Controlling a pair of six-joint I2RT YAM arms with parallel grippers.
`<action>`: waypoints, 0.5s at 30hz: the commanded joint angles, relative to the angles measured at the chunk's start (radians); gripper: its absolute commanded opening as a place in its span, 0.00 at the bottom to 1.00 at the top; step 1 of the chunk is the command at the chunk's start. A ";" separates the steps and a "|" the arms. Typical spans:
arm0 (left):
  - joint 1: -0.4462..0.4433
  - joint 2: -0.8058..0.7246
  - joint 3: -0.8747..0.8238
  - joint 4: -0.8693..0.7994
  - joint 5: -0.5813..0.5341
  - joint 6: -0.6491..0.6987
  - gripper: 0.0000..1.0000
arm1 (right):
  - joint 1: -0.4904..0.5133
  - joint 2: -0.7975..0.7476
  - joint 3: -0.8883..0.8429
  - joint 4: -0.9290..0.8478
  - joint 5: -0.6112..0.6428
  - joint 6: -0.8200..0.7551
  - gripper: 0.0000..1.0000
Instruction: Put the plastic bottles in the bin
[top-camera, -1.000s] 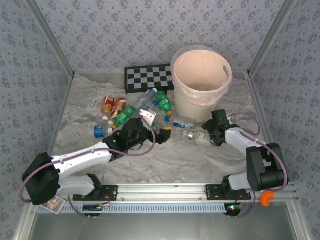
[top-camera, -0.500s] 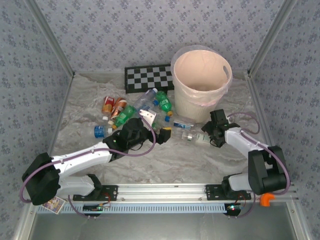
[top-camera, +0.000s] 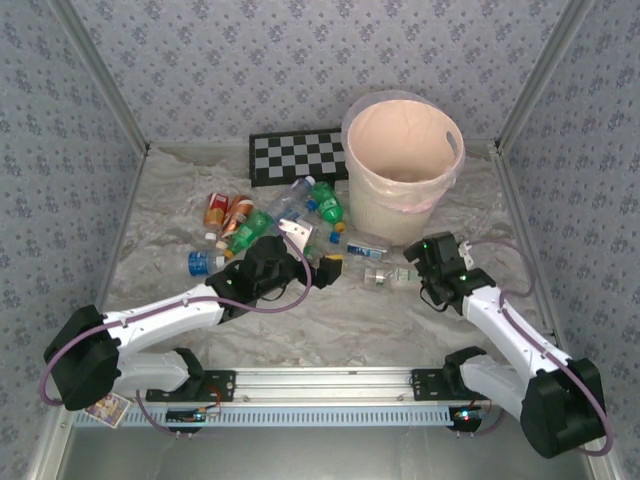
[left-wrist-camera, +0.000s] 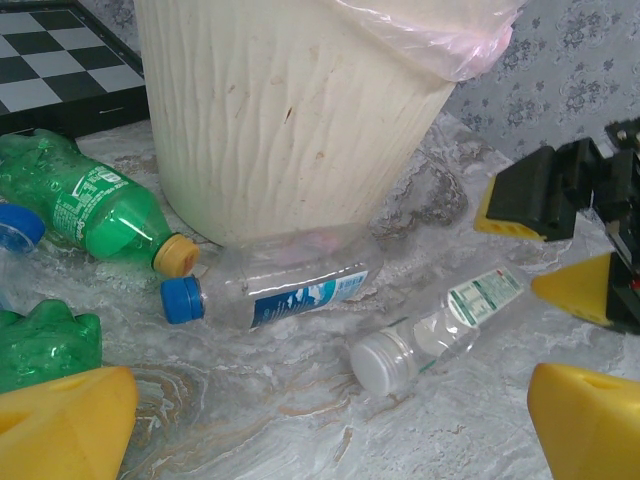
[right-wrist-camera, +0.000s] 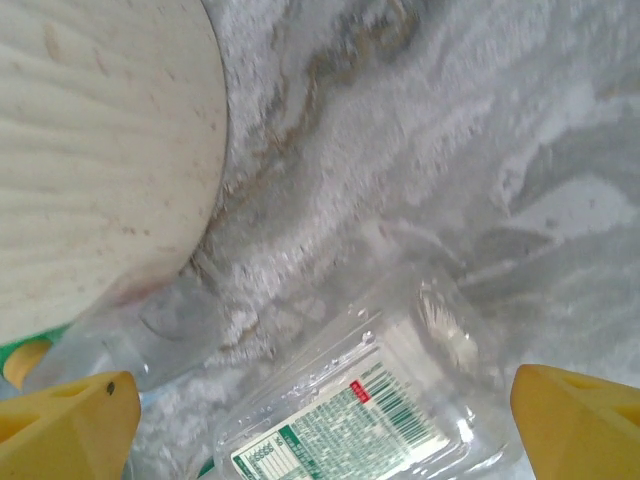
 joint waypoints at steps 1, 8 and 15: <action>-0.008 0.003 0.015 0.022 0.014 0.001 1.00 | 0.047 -0.034 -0.041 -0.008 0.036 0.169 1.00; -0.008 0.006 0.017 0.024 0.019 -0.003 1.00 | 0.097 0.009 -0.050 0.061 0.026 0.229 0.99; -0.008 -0.002 0.015 0.021 0.016 0.000 1.00 | 0.096 0.100 -0.032 0.114 0.023 0.229 0.97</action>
